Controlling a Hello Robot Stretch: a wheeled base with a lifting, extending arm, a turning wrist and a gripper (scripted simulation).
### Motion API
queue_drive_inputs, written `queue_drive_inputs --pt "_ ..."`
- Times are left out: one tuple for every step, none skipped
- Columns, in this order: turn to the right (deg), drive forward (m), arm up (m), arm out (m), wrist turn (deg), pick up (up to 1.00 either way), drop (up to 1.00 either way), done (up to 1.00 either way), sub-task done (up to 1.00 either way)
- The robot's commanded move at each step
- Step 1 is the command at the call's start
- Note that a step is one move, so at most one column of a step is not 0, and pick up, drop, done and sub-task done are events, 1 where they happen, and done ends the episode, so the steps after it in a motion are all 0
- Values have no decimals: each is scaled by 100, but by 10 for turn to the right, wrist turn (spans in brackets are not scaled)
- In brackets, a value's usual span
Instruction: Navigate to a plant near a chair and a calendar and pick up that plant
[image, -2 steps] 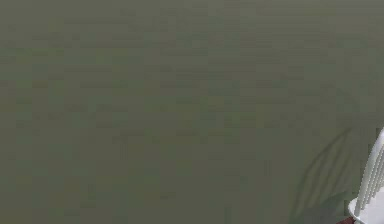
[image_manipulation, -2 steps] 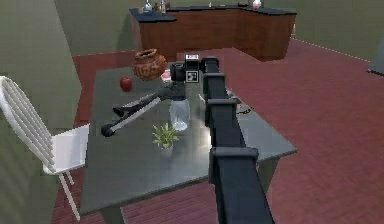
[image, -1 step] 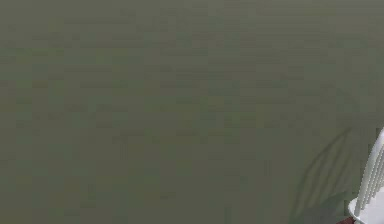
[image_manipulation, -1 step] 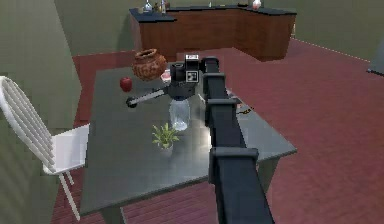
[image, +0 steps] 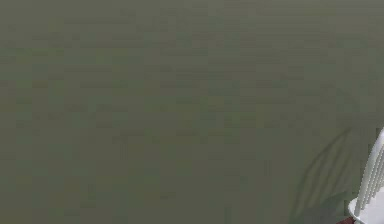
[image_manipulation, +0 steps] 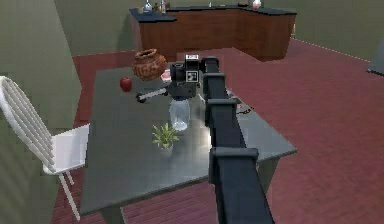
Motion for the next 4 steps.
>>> queue_drive_inputs --pt "0 0 -30 0 0 0 0 0 0" --pt "0 0 0 0 0 100 0 0 0" --pt "0 0 10 0 0 0 0 0 0" --pt "0 0 0 0 0 0 0 100 0"
